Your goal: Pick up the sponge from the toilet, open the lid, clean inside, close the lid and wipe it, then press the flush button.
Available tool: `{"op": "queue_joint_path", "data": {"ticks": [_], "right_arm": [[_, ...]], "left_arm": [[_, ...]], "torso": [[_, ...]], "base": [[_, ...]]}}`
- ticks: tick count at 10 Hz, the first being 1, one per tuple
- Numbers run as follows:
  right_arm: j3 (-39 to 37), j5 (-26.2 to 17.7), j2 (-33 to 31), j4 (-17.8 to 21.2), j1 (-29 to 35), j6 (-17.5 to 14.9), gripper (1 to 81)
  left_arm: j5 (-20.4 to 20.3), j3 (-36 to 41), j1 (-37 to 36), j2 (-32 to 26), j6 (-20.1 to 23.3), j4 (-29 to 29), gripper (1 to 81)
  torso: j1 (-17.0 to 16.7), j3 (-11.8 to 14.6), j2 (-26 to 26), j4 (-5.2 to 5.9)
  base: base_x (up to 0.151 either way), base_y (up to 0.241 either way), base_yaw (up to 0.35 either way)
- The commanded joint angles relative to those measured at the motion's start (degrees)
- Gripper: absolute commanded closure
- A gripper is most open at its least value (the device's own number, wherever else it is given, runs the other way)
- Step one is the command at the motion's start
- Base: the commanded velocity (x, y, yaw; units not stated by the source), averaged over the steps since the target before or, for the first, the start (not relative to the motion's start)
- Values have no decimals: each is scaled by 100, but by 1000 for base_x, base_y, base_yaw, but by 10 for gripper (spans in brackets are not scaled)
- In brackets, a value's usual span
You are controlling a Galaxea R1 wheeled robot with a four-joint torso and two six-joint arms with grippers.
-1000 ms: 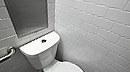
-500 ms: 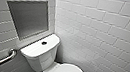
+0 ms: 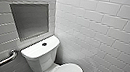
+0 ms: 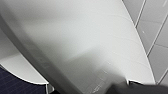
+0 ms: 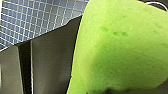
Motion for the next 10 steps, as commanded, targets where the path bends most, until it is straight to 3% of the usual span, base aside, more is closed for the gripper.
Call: {"op": "queue_joint_path", "data": {"ticks": [1,3,7,10], "right_arm": [[56,-326,7,-78,85,-9,811],[56,-326,16,-78,85,-9,811],[21,-326,77,-69,76,-9,811],[21,-326,77,-61,67,0,811]], "left_arm": [[-930,-83,-1166,-291,12,286,10],[-1193,84,-1307,-590,-464,286,10],[-1678,471,-1571,-1004,-762,286,10],[-1845,374,-1685,-1189,-1747,286,10]], "torso": [[0,0,0,0],[0,0,0,0],[0,0,0,0],[0,0,0,0]], "base": [[0,0,0],[0,0,0],[0,0,0],[0,0,0]]}}
